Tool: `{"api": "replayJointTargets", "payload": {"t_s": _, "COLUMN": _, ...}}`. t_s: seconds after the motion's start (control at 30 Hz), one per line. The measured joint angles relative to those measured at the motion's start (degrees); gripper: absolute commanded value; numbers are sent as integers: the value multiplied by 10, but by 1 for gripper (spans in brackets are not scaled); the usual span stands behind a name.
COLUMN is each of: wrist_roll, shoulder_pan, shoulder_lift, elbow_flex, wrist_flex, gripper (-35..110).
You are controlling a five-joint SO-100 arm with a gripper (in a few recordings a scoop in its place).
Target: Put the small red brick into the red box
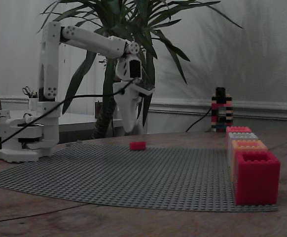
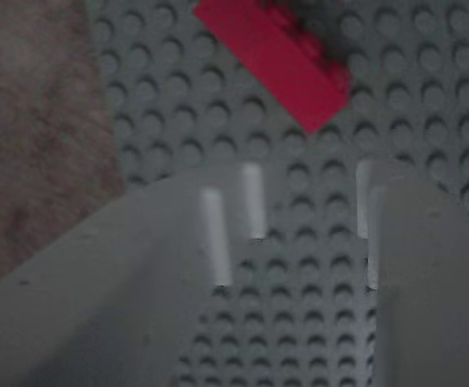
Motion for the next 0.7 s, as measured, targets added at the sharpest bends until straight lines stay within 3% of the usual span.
{"api": "replayJointTargets", "payload": {"t_s": 0.7, "wrist_roll": -87, "shoulder_pan": 18, "shoulder_lift": -58, "elbow_flex": -30, "wrist_flex": -31, "gripper": 13}}
